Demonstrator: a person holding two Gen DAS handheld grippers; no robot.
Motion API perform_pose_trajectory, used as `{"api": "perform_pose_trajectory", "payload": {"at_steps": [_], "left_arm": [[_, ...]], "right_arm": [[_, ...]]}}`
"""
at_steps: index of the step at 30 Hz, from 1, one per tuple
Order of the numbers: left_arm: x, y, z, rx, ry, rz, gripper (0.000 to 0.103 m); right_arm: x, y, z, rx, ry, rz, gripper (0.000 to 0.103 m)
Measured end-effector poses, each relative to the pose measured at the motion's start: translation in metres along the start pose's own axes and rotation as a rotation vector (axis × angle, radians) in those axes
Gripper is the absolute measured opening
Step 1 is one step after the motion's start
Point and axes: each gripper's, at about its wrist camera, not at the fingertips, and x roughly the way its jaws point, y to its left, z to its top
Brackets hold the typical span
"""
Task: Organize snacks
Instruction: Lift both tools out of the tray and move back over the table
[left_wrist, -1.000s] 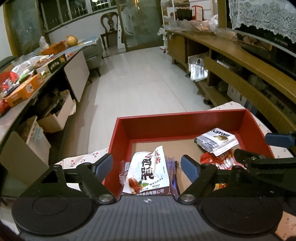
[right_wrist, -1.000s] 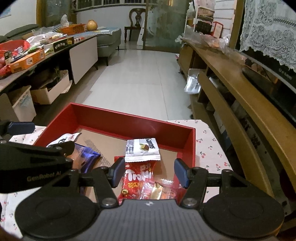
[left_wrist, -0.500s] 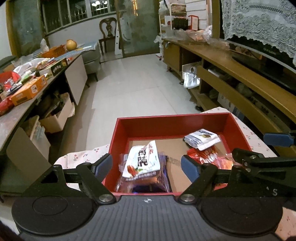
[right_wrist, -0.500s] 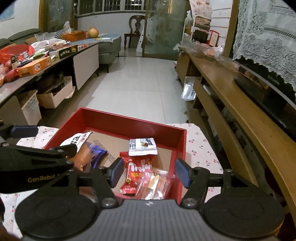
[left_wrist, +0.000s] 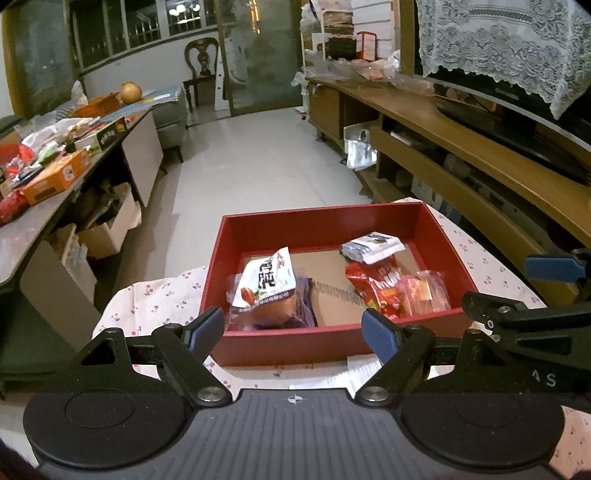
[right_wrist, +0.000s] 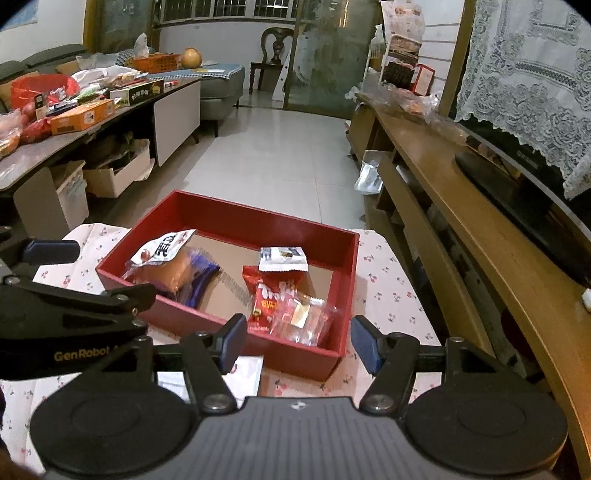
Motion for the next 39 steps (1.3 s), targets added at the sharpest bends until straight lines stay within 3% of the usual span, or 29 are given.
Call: {"api": "perform_pose_trajectory", "payload": {"at_steps": [18,39], "left_arm": [[-0.014,-0.011,-0.027,0.053,0.029,-0.030,0.086],[-0.011,-0.013,-0.043,0.087,0.065,-0.038,0.086]], "right_arm": [[-0.018,0.003,-0.032,-0.034,0.040,-0.011,0.079],[-0.013,0.012,-0.045,-0.095,0.073,-0.007,0.081]]}}
